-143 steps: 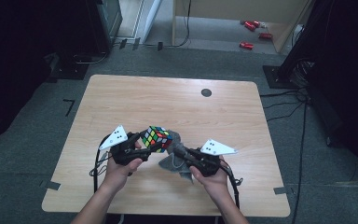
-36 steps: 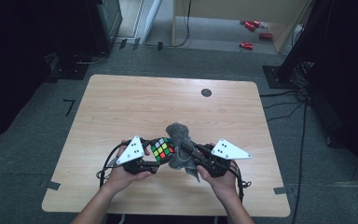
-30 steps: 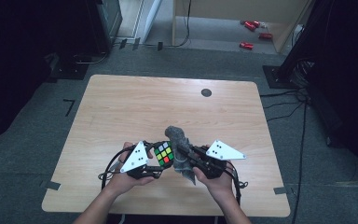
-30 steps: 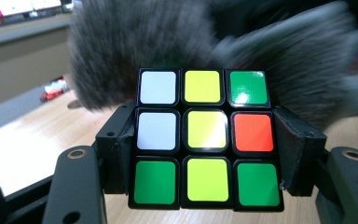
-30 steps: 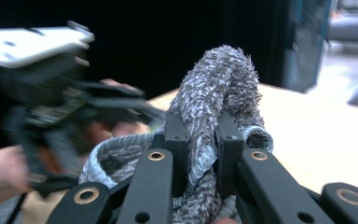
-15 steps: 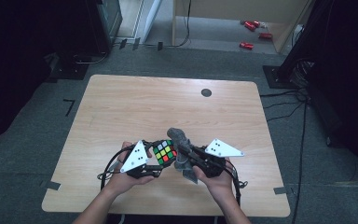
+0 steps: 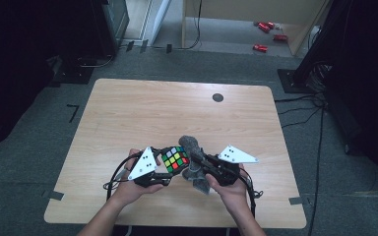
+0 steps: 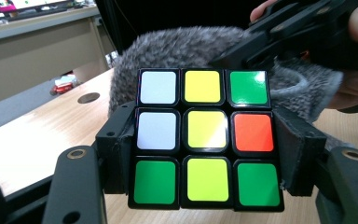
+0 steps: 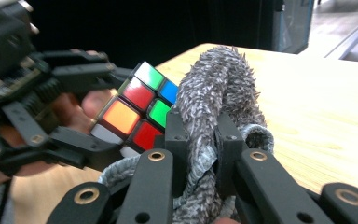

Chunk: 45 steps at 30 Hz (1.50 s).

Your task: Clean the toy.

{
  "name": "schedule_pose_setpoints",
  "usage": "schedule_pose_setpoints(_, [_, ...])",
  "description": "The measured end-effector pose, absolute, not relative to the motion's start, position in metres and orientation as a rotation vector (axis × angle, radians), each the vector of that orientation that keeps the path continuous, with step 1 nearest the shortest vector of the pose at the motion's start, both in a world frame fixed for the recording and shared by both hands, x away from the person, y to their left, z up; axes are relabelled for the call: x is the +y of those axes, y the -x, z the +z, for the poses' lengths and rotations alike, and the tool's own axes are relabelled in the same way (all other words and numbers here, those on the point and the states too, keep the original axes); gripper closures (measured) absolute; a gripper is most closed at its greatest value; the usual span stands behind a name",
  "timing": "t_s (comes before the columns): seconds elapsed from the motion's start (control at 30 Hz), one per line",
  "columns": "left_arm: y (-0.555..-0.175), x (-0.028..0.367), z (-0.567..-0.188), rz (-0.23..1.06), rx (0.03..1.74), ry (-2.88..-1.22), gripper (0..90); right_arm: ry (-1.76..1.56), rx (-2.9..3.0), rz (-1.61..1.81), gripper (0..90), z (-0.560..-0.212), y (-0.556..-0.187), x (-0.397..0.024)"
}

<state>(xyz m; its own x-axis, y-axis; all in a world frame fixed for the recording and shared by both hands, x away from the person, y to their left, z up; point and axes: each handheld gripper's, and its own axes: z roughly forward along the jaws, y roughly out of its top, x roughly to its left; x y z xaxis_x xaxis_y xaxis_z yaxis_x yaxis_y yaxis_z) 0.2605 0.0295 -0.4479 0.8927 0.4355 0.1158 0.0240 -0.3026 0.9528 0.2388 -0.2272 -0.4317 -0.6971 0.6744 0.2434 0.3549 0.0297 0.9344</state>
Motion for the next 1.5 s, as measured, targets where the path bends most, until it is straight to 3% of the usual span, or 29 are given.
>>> schedule_pose_setpoints(0.2, [-0.259,0.030,-0.447,0.432,0.341,-1.851,35.2,-0.968,2.032,1.774,80.6,-0.424,-0.231,-0.216])
schedule_pose_setpoints(0.77, [-0.283,0.048,-0.453,0.420,0.596,-1.830,35.2,-1.383,1.916,1.277,78.6,-0.488,-0.275,-0.286])
schedule_pose_setpoints(0.9, [-0.283,0.050,-0.453,0.419,0.606,-1.826,35.2,-1.430,1.901,1.250,70.1,-0.495,-0.278,-0.293])
schedule_pose_setpoints(1.13, [-0.285,0.054,-0.451,0.406,0.614,-1.816,35.2,-1.412,1.851,1.303,44.2,-0.490,-0.278,-0.301])
schedule_pose_setpoints(1.33, [-0.287,0.057,-0.450,0.395,0.636,-1.803,35.1,-1.312,1.806,1.364,31.8,-0.471,-0.272,-0.299])
schedule_pose_setpoints(1.5, [-0.287,0.057,-0.448,0.386,0.638,-1.797,35.1,-1.219,1.818,1.453,29.2,-0.461,-0.266,-0.289])
